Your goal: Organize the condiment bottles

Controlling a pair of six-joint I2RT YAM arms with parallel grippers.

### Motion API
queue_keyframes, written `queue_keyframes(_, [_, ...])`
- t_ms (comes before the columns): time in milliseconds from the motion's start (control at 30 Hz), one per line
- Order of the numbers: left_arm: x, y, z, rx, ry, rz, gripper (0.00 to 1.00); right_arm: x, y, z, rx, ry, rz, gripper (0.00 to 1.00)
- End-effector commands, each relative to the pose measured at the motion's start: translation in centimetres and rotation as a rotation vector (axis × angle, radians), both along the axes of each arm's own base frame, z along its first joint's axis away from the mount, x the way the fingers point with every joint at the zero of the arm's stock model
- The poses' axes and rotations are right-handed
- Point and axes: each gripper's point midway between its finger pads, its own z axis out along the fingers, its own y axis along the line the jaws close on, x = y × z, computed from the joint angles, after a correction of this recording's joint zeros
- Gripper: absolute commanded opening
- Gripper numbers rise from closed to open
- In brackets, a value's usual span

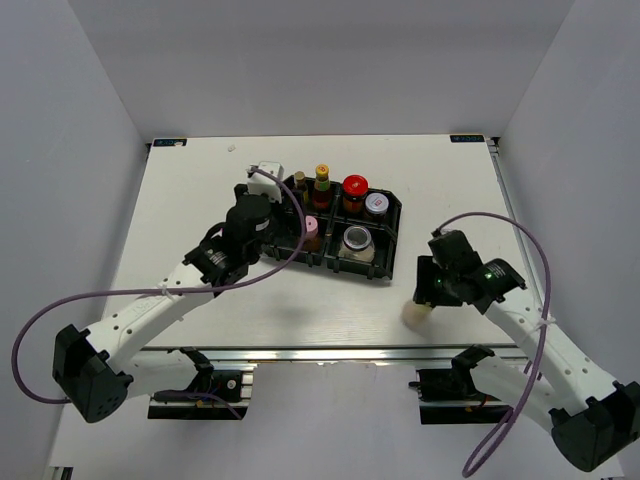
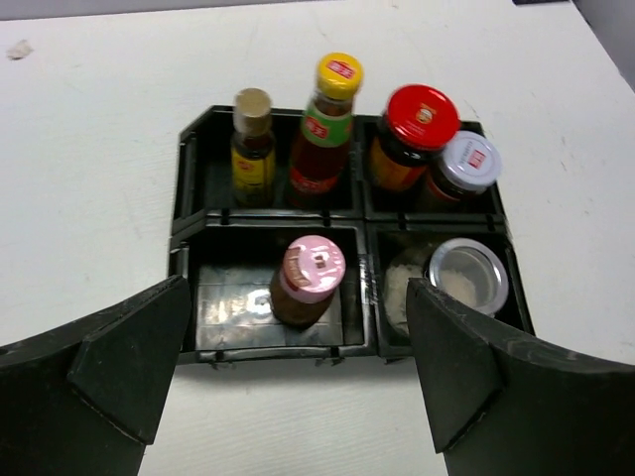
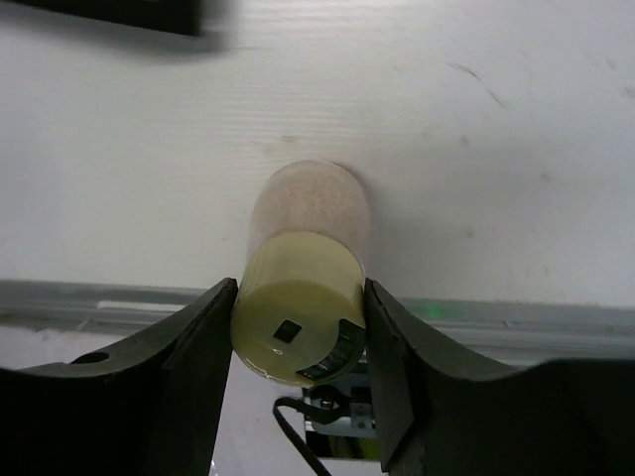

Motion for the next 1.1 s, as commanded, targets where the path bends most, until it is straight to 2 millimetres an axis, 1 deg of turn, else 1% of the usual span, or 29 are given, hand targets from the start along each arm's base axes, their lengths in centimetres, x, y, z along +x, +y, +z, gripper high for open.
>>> queue_keyframes(0, [0.4, 3.2, 1.8, -0.043, -0.055, 0.137, 0.98, 2.4, 5.3, 5.5, 0.159, -0.182, 0.210, 0.24])
queue_keyframes(33, [0.5, 3.7, 1.6, -0.043, -0.055, 0.156, 0.98, 2.5, 6.2, 6.2, 0.173, -0.198, 0.237, 0.24])
queue_keyframes(67, [0.8, 4.6, 1.6, -0.056, -0.054, 0.184, 0.98, 2.3, 7.7, 6.8, 0.189, -0.206, 0.298, 0.21])
queue_keyframes(100, [0.9, 5.0, 1.5, -0.064, -0.048, 0.199, 0.98, 2.4, 8.8, 7.6, 0.207, -0.228, 0.336, 0.19])
queue_keyframes(133, [1.2, 5.9, 1.2, -0.076, -0.037, 0.231, 0.98, 2.7, 11.1, 9.2, 0.250, -0.272, 0.400, 0.19])
queue_keyframes(200, [1.4, 7.0, 0.9, -0.088, -0.029, 0.271, 0.98, 3.0, 13.2, 10.8, 0.273, -0.323, 0.477, 0.17])
queue_keyframes(233, [1.4, 7.5, 0.4, -0.095, -0.022, 0.293, 0.98, 3.8, 14.7, 13.2, 0.306, -0.386, 0.503, 0.17])
queue_keyframes(267, [1.6, 8.5, 0.3, -0.096, -0.023, 0.319, 0.98, 4.1, 16.3, 13.1, 0.299, -0.380, 0.543, 0.17])
queue_keyframes(300, [1.5, 9.0, 0.5, -0.104, -0.032, 0.332, 0.98, 4.6, 17.2, 14.0, 0.300, -0.407, 0.557, 0.16])
queue_keyframes(333, [1.6, 9.5, 0.4, -0.114, -0.033, 0.344, 0.98, 5.3, 18.2, 14.6, 0.291, -0.436, 0.587, 0.15])
queue_keyframes(367, [1.7, 10.5, 0.1, -0.123, -0.027, 0.374, 0.98, 6.7, 20.0, 15.8, 0.292, -0.465, 0.599, 0.15])
queue_keyframes(400, [1.6, 10.9, 0.2, -0.134, -0.028, 0.379, 0.98, 7.8, 20.6, 16.3, 0.267, -0.491, 0.587, 0.14])
queue_keyframes(433, [1.5, 11.3, -0.1, -0.133, -0.017, 0.382, 0.98, 8.7, 21.3, 16.6, 0.243, -0.510, 0.596, 0.14])
queue_keyframes(467, [1.5, 12.0, -0.5, -0.135, -0.009, 0.405, 0.98, 10.4, 23.0, 17.5, 0.238, -0.532, 0.592, 0.14])
queue_keyframes(533, [1.4, 12.8, -1.1, -0.126, 0.006, 0.429, 0.98, 11.9, 24.8, 18.1, 0.232, -0.549, 0.605, 0.13])
queue_keyframes(567, [1.4, 13.2, -1.4, -0.129, 0.015, 0.442, 0.98, 13.2, 26.6, 18.3, 0.225, -0.557, 0.621, 0.13])
queue_keyframes(633, [1.2, 13.7, -2.0, -0.128, 0.028, 0.448, 0.98, 14.4, 28.2, 18.2, 0.210, -0.555, 0.634, 0.12])
queue_keyframes(667, [1.1, 13.8, -2.0, -0.131, 0.025, 0.450, 0.98, 15.7, 29.6, 18.0, 0.201, -0.558, 0.634, 0.12])
queue_keyframes(700, [1.0, 13.8, -2.2, -0.133, 0.029, 0.448, 0.98, 16.1, 30.2, 17.8, 0.187, -0.549, 0.638, 0.12])
queue_keyframes(733, [1.0, 13.9, -2.0, -0.138, 0.025, 0.444, 0.98, 16.9, 31.3, 15.9, 0.162, -0.517, 0.647, 0.11])
queue_keyframes(767, [1.0, 14.0, -2.1, -0.137, 0.025, 0.444, 0.98, 17.3, 31.9, 15.7, 0.155, -0.513, 0.651, 0.11])
queue_keyframes(800, [1.0, 14.1, -2.0, -0.138, 0.022, 0.445, 0.98, 18.0, 32.6, 17.4, 0.166, -0.555, 0.646, 0.11])
queue_keyframes(833, [1.0, 14.2, -2.0, -0.136, 0.021, 0.447, 0.98, 18.7, 33.1, 15.8, 0.136, -0.526, 0.646, 0.11])
queue_keyframes(900, [0.9, 14.4, -2.2, -0.133, 0.025, 0.452, 0.98, 19.5, 33.5, 15.7, 0.114, -0.533, 0.638, 0.11])
queue_keyframes(933, [0.9, 14.6, -2.4, -0.130, 0.031, 0.459, 0.98, 19.8, 33.8, 16.1, 0.115, -0.541, 0.639, 0.10])
queue_keyframes(967, [0.9, 14.8, -2.4, -0.128, 0.031, 0.468, 0.98, 20.1, 34.1, 15.0, 0.104, -0.525, 0.642, 0.10])
queue_keyframes(1067, [0.8, 15.4, -2.5, -0.127, 0.034, 0.486, 0.98, 20.3, 34.3, 13.4, 0.080, -0.497, 0.649, 0.10])
